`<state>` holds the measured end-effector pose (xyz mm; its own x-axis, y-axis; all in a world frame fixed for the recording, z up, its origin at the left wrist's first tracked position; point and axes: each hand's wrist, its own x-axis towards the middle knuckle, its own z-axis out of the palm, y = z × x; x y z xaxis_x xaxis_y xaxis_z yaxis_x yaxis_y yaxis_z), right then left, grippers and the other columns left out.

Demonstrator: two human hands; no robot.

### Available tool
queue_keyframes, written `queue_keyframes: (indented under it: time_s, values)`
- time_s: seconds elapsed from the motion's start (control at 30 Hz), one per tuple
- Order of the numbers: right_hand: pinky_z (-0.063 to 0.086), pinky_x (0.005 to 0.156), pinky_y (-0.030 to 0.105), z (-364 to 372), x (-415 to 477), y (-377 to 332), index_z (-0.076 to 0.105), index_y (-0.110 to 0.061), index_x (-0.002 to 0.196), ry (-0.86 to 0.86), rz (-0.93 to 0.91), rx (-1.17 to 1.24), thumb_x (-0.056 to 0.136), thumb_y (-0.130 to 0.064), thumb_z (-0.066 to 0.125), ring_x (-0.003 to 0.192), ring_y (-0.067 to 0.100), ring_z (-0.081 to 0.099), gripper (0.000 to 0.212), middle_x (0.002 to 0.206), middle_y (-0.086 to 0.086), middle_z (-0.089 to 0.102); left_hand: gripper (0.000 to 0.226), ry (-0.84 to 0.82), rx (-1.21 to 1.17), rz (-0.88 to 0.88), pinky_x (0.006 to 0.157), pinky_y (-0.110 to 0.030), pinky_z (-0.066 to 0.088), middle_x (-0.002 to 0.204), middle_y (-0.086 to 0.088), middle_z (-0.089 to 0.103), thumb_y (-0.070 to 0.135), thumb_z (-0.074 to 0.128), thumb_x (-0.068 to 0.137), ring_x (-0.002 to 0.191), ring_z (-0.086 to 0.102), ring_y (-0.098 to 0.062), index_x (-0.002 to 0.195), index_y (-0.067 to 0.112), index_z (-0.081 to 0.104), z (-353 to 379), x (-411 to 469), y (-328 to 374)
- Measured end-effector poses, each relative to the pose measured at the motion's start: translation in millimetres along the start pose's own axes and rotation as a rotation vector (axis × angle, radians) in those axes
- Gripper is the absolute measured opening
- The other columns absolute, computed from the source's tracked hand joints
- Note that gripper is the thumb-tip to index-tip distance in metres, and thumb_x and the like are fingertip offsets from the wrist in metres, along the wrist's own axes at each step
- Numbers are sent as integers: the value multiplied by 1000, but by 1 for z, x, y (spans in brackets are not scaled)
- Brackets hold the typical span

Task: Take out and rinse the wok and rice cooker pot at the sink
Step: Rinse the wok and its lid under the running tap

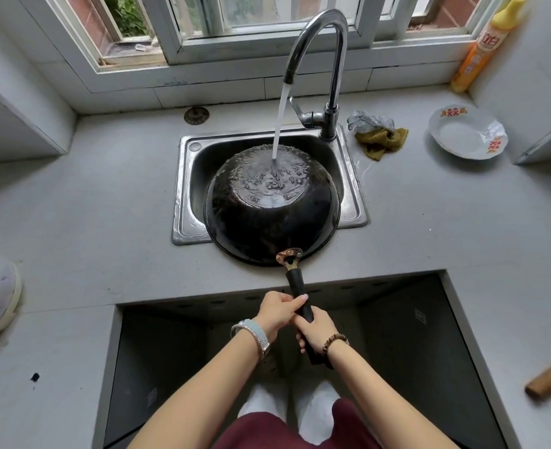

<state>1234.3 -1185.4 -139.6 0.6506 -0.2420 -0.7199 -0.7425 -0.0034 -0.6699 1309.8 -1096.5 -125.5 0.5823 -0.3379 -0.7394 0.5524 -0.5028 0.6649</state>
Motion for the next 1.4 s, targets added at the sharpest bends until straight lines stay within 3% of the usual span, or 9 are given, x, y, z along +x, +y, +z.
queue_keyframes:
  time_s: [0.33,0.47,0.6,0.8,0.97,1.17,1.4]
  values:
    - [48,47,27,-1,-4,-6,52,-15,86,-11,30,-15,91,-29,59,41,13,51,16,55,1,56,30,5,32,2,76,-30,52,70,-3,66,32,63,92,70,61,-12,80,5,71,1,-5,4]
    - [47,46,26,-4,-13,-20,50,-12,83,-6,47,-5,91,-29,58,40,14,50,20,53,2,55,34,22,56,36,64,-22,44,63,-1,58,33,62,93,61,52,-9,81,2,70,-3,-14,14]
    - [47,44,26,-10,-26,-44,53,-8,85,-15,56,4,91,-29,58,39,14,50,22,55,3,56,42,3,42,73,69,-26,46,74,-10,61,36,63,91,71,55,-16,91,-5,71,-10,-24,30]
    - [52,51,29,-18,-37,-72,61,1,101,-57,86,-5,93,-27,55,45,15,56,30,55,3,58,38,9,31,105,57,-16,50,51,5,60,32,65,91,50,56,-3,88,-5,73,-18,-36,54]
    - [57,64,37,-20,-44,-77,62,1,101,-46,102,-51,91,-30,54,50,20,60,33,53,3,61,33,-2,8,99,60,-18,52,45,9,59,30,66,90,49,58,0,80,0,73,-18,-44,59]
    - [50,50,28,-24,-56,-90,62,-6,96,-28,90,-5,90,-27,56,44,14,54,22,53,0,59,32,-8,-30,136,54,-17,48,44,7,56,30,69,88,47,55,-3,71,4,71,-19,-51,67]
    - [41,39,22,-26,-67,-117,60,3,99,-67,122,132,90,-15,56,36,10,46,21,53,4,51,43,58,26,210,41,-12,33,39,7,43,30,71,86,37,39,-2,50,11,58,-24,-58,82]
